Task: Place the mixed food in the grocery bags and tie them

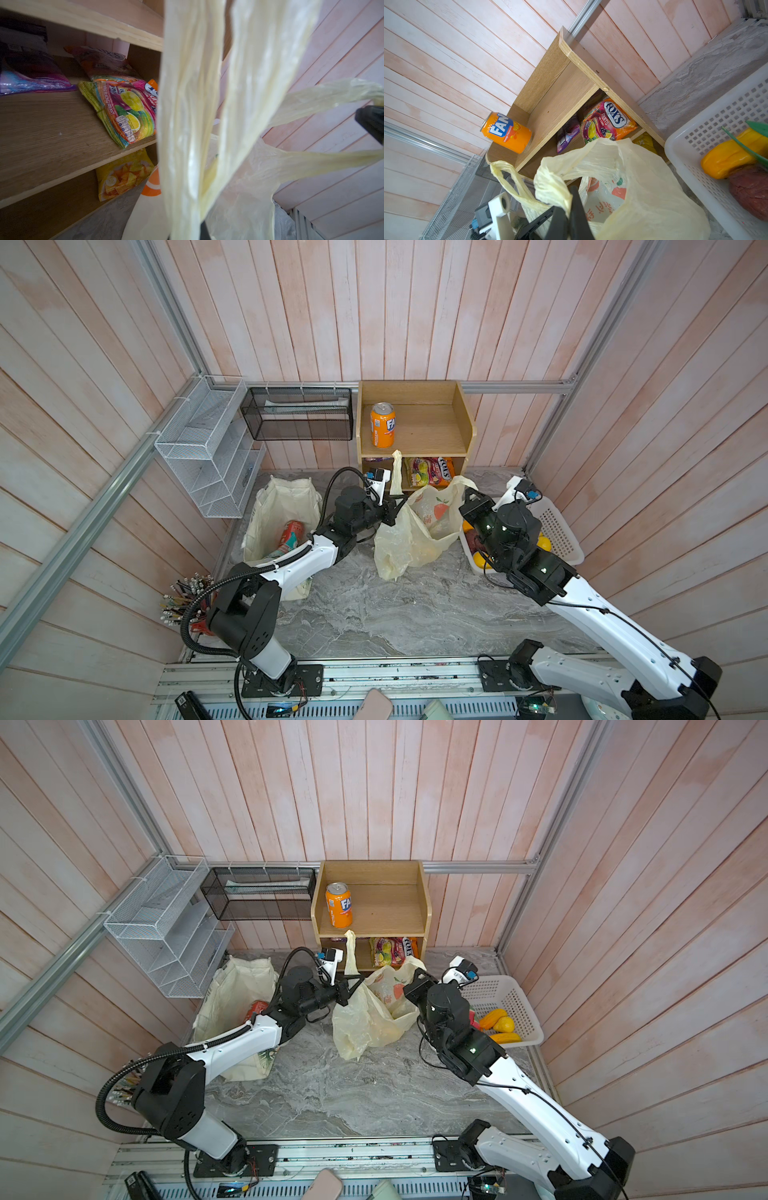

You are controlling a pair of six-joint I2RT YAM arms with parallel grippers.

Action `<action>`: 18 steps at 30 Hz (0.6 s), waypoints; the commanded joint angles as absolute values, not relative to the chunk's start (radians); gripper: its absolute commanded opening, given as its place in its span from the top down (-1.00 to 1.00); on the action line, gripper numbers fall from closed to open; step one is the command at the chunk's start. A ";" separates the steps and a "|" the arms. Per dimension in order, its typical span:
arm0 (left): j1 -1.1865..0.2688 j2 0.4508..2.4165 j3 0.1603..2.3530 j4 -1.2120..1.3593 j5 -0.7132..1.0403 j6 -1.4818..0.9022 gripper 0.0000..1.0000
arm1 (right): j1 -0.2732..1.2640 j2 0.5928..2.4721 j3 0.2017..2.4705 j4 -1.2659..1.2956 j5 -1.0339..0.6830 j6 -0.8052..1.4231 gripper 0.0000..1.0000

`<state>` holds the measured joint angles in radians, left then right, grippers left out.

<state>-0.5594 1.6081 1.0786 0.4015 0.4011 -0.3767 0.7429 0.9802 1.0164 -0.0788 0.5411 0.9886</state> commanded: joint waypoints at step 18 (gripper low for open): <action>-0.480 1.690 1.115 0.505 0.821 -0.253 1.00 | 0.675 1.068 1.078 -0.076 0.348 0.914 0.42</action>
